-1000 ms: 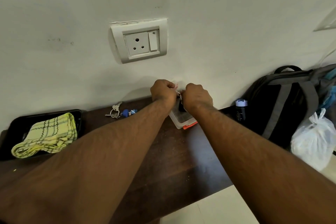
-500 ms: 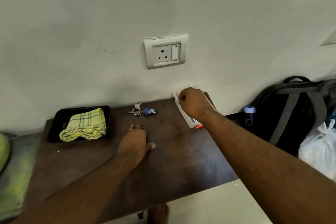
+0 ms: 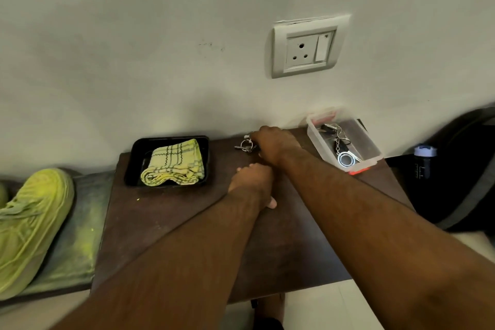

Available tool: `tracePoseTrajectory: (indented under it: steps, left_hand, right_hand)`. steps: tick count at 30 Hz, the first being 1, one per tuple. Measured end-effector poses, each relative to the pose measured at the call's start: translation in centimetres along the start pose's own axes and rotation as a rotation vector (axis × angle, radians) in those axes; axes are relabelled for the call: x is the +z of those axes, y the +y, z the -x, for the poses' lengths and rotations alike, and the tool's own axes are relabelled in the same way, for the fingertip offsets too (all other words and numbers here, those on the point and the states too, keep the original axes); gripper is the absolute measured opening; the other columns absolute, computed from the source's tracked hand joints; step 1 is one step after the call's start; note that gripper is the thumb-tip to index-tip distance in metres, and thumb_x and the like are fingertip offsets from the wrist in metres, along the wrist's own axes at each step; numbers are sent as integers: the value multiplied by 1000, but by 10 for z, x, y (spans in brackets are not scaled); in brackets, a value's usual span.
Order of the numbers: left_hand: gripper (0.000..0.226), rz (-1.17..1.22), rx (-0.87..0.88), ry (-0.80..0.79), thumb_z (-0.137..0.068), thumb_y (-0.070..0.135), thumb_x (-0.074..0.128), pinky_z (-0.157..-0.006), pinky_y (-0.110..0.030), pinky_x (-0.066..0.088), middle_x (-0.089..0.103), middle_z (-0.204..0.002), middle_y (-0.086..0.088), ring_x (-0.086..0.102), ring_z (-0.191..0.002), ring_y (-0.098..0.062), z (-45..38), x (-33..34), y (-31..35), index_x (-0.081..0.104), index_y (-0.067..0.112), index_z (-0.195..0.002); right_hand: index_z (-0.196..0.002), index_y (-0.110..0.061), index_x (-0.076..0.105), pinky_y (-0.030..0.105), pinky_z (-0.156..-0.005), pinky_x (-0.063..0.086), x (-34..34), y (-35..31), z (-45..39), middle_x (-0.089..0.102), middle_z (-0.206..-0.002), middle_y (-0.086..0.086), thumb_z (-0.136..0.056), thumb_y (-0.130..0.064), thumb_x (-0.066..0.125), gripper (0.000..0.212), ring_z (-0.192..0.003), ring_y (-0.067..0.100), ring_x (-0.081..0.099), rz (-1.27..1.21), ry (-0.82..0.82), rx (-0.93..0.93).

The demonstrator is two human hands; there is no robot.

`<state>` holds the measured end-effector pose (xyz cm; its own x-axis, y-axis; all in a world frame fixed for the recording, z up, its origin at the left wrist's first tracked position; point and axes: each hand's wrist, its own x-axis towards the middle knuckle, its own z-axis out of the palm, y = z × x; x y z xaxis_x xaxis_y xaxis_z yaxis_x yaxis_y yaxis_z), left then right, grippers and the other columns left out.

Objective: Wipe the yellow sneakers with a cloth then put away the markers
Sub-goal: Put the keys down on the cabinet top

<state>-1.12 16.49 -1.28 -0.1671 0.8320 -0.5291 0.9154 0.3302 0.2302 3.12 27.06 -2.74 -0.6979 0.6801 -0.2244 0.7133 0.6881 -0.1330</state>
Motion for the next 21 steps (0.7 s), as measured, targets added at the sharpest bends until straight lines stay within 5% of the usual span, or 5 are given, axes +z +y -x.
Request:
tracePoseTrajectory:
  steps: [3, 8, 11, 14, 21]
  left_hand:
    - [59, 7, 1, 45, -67, 27, 84, -91, -40, 45, 59, -123, -8, 56, -115, -30, 0, -5, 1, 57, 14, -118]
    - [60, 32, -12, 26, -64, 35, 86, -86, -39, 48, 59, -119, -10, 58, -109, -31, 4, -8, -1, 57, 13, -112]
    - [63, 12, -9, 32, -64, 34, 86, -88, -41, 48, 56, -122, -12, 56, -112, -33, 9, -11, 4, 54, 11, -112]
    - [66, 5, -13, 3, -64, 31, 87, -89, -43, 49, 54, -125, -13, 55, -115, -33, 11, -15, 9, 52, 9, -116]
    - [73, -32, -29, -51, -67, 25, 86, -100, -47, 43, 49, -133, -11, 49, -122, -32, 6, -16, 15, 47, 11, -125]
  right_hand:
    - [-112, -13, 61, 38, -88, 49, -4, 8, 4, 59, -114, 12, -88, -19, 56, 26, -107, 32, 58, -153, 79, 79]
    - [-93, -10, 66, 16, -56, 51, -52, 41, 58, 64, -89, 6, -83, -18, 72, 14, -74, 14, 61, -907, 400, 101]
    - [-84, -18, 60, 32, -61, 55, -74, 64, 88, 68, -93, 9, -86, -18, 70, 11, -75, 16, 65, -1180, 549, 118]
    - [-82, -16, 51, 34, -57, 51, -75, 84, 95, 67, -77, 9, -90, -13, 64, 16, -67, 21, 66, -1427, 634, 242]
    - [-84, -8, 62, 28, -52, 52, -41, 126, 74, 64, -75, 3, -83, -14, 72, 12, -62, 13, 60, -943, 517, 359]
